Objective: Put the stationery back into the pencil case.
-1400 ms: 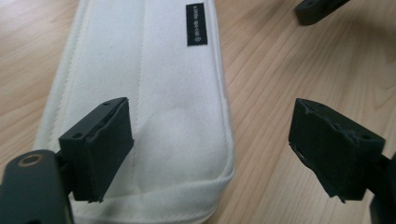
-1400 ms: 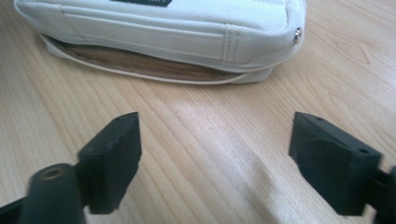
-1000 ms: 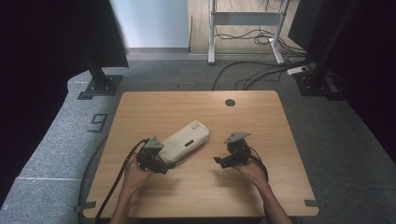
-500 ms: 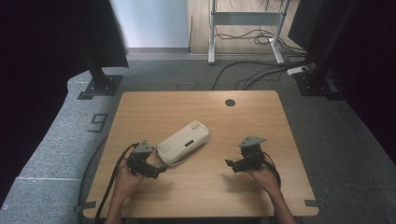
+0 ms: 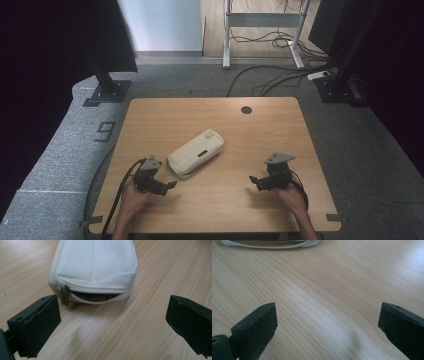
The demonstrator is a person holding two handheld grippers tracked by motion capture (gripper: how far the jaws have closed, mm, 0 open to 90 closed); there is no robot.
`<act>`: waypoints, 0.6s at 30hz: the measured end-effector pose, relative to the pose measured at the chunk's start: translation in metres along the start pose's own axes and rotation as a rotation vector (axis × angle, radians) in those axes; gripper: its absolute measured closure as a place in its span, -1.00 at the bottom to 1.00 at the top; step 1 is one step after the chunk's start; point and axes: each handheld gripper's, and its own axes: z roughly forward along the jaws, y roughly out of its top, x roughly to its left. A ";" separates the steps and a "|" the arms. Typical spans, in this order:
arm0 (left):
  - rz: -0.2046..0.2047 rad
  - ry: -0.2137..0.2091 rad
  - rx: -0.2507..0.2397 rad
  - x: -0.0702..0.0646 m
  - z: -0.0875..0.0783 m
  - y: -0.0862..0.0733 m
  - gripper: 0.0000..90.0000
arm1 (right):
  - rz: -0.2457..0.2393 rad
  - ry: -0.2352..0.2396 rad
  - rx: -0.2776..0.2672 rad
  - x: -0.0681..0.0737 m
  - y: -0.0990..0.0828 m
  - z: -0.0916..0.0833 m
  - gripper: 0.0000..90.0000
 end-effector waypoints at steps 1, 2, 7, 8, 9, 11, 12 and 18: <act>-0.003 0.006 0.008 0.001 0.002 -0.003 -1.00 | 0.002 0.000 0.001 0.000 -0.002 0.000 -0.95; -0.006 0.005 0.015 0.001 0.003 -0.005 -1.00 | 0.008 -0.002 0.002 -0.001 -0.006 0.001 -0.95; -0.023 0.010 0.035 0.004 0.010 -0.015 -1.00 | 0.023 -0.018 0.016 -0.003 -0.017 0.004 -0.94; -0.027 0.012 0.040 0.004 0.012 -0.018 -1.00 | 0.022 -0.022 0.023 -0.003 -0.018 0.004 -0.93; -0.030 0.015 0.045 0.004 0.013 -0.019 -1.00 | 0.025 -0.026 0.025 -0.004 -0.021 0.005 -0.93; -0.036 0.018 0.052 0.005 0.014 -0.022 -1.00 | 0.030 -0.026 0.029 -0.004 -0.024 0.006 -0.93; -0.040 0.018 0.057 0.006 0.014 -0.024 -1.00 | 0.032 -0.026 0.032 -0.004 -0.026 0.007 -0.93; -0.036 0.063 0.079 0.004 0.016 -0.023 -1.00 | 0.031 -0.035 0.048 -0.003 -0.032 0.009 -0.92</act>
